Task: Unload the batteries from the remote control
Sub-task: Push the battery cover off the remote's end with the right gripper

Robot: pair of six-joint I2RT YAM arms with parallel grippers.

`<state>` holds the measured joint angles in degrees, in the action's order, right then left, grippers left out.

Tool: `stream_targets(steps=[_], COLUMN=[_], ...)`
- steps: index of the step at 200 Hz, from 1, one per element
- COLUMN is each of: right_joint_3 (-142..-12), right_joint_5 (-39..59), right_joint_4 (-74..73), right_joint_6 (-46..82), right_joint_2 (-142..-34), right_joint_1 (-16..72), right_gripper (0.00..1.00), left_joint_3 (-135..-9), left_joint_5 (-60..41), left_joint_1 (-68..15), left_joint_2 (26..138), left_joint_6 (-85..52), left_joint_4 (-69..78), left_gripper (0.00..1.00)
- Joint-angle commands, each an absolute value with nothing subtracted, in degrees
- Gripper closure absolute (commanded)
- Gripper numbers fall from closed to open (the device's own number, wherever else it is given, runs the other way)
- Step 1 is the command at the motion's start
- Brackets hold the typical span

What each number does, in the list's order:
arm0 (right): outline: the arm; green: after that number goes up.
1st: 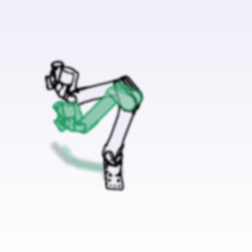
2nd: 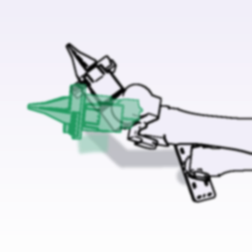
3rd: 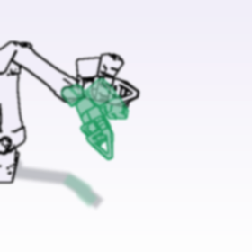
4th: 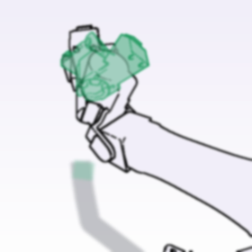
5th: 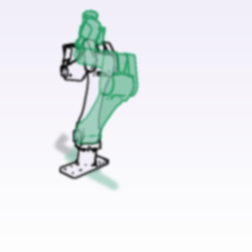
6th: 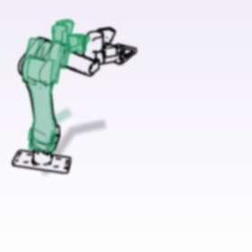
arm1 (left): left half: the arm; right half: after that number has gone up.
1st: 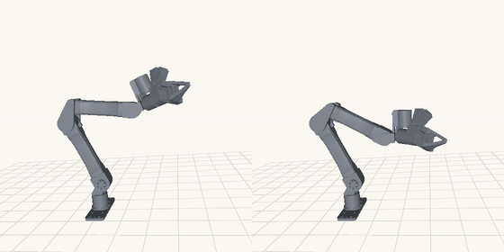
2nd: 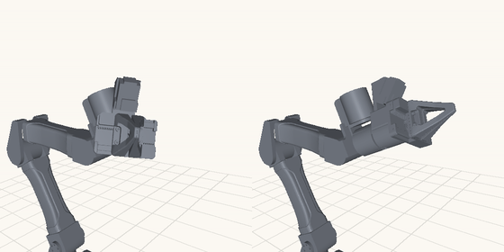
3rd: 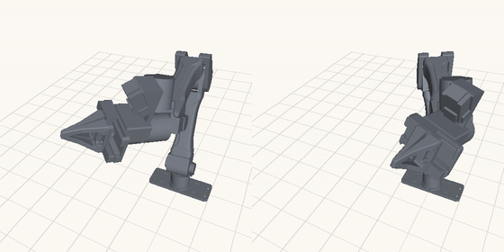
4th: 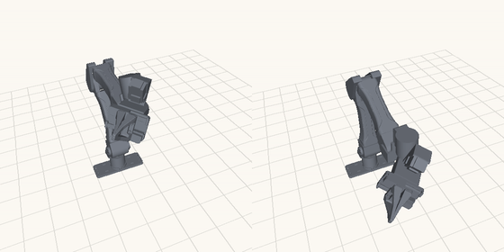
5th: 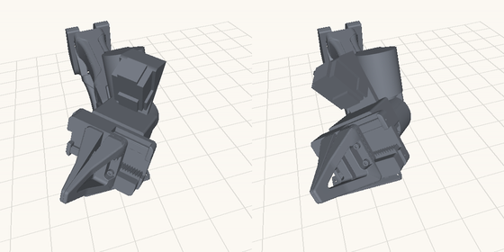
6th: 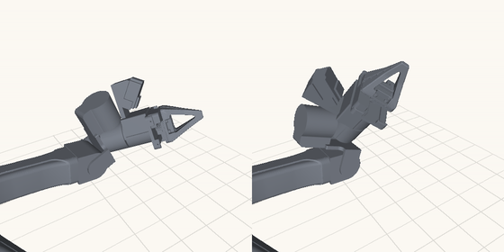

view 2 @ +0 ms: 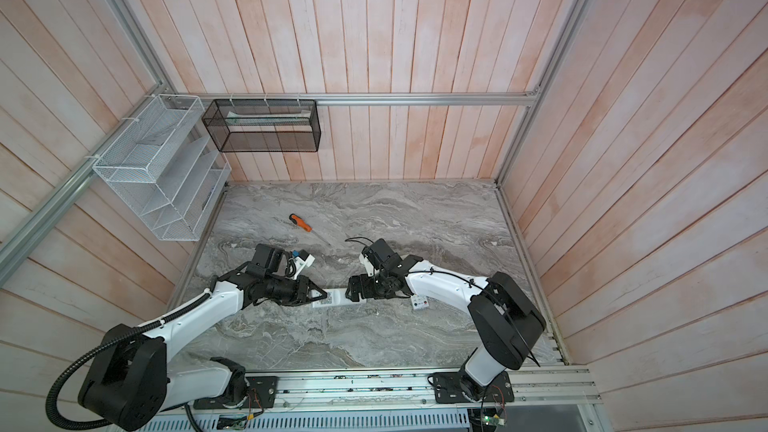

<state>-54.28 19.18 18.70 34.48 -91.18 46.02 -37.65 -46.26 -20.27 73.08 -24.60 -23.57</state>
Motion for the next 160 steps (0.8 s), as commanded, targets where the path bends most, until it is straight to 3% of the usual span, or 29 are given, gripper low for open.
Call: stream_targets(steps=[1,160], right_joint_3=[-53.5,-51.8], right_joint_5=[21.2,20.7], right_joint_4=[16.7,13.3], right_joint_6=[34.5,36.5], right_joint_2=[-92.2,-96.5], right_joint_1=[45.8,45.0], right_gripper=[0.06,0.07], left_joint_3=[-37.9,-37.9], left_joint_5=[-45.7,-45.8], left_joint_1=[-20.4,-20.7], left_joint_2=[74.0,74.2], left_joint_6=[-23.4,-23.4], left_joint_4=[-25.4,-25.5], left_gripper=[1.0,1.0])
